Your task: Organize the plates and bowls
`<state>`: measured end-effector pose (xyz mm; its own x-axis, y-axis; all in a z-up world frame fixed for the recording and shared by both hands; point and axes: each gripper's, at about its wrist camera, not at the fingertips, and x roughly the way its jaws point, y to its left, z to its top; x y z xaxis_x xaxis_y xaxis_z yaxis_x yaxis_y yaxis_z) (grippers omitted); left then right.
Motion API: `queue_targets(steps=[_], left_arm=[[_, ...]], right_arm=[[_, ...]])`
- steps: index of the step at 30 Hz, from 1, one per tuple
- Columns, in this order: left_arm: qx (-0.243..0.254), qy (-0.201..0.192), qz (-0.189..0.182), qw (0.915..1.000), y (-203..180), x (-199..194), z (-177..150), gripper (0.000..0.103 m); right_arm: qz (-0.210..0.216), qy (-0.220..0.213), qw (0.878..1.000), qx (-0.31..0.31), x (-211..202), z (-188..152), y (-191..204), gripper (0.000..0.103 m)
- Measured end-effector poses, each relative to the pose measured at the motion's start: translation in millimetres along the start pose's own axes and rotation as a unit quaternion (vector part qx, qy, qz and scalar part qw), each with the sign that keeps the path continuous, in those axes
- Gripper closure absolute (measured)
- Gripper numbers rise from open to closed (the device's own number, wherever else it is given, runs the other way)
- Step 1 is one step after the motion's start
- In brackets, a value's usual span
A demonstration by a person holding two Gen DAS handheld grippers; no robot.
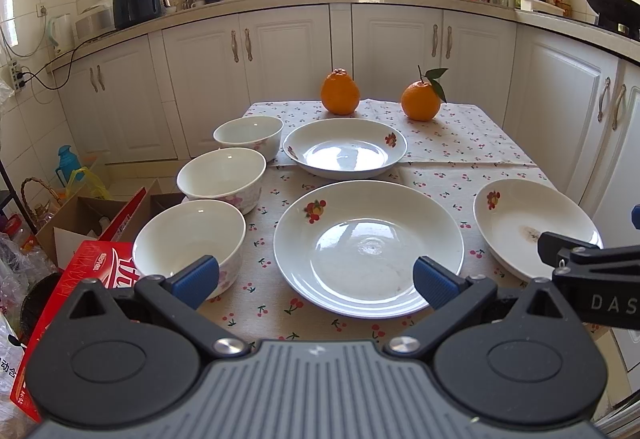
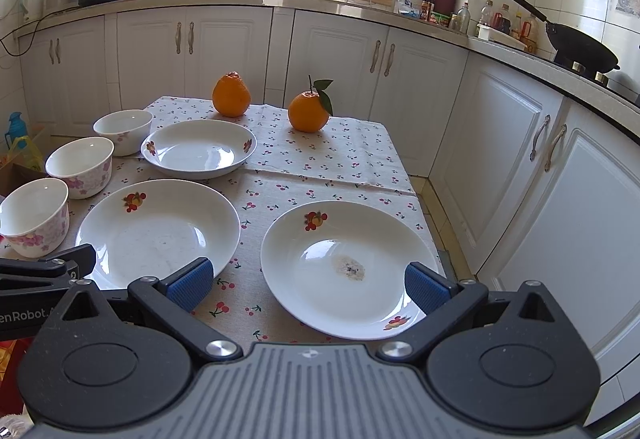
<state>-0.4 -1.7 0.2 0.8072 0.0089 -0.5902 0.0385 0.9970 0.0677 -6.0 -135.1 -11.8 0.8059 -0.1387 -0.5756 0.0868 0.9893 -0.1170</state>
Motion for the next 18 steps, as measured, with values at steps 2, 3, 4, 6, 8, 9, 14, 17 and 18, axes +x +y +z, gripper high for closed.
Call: queue_targets(steps=[2, 3, 4, 6, 8, 9, 14, 17, 18], left_arm=[[0.001, 0.000, 0.000, 1.0000, 0.1, 0.0, 0.0, 0.001], [0.000, 0.000, 0.000, 1.0000, 0.3, -0.1, 0.1, 0.001], [0.000, 0.000, 0.000, 1.0000, 0.2, -0.1, 0.0, 0.001], [0.000, 0.000, 0.000, 1.0000, 0.2, -0.1, 0.2, 0.001], [0.000, 0.000, 0.000, 1.0000, 0.7, 0.0, 0.5, 0.001], [0.000, 0.000, 0.000, 1.0000, 0.6, 0.0, 0.6, 0.001], [0.000, 0.000, 0.000, 1.0000, 0.6, 0.0, 0.5, 0.001], [0.000, 0.000, 0.000, 1.0000, 0.5, 0.0, 0.4, 0.001], [0.000, 0.000, 0.000, 1.0000, 0.6, 0.0, 0.4, 0.001]], right_arm=[[0.000, 0.000, 1.000, 0.000, 0.0, 2.4, 1.9, 0.000], [0.000, 0.000, 1.000, 0.000, -0.4, 2.3, 1.8, 0.000], [0.000, 0.000, 1.000, 0.000, -1.5, 2.4, 1.6, 0.000], [0.000, 0.000, 1.000, 0.001, -1.7, 2.2, 1.9, 0.000], [0.000, 0.000, 1.000, 0.000, -1.9, 2.2, 1.9, 0.000], [-0.001, 0.000, 1.000, 0.000, -0.9, 2.1, 2.0, 0.000], [-0.001, 0.000, 1.000, -0.001, -3.0, 3.4, 2.7, 0.000], [-0.001, 0.000, 1.000, 0.000, -2.6, 3.3, 2.6, 0.000], [-0.001, 0.000, 1.000, 0.000, -2.5, 3.5, 2.8, 0.000]])
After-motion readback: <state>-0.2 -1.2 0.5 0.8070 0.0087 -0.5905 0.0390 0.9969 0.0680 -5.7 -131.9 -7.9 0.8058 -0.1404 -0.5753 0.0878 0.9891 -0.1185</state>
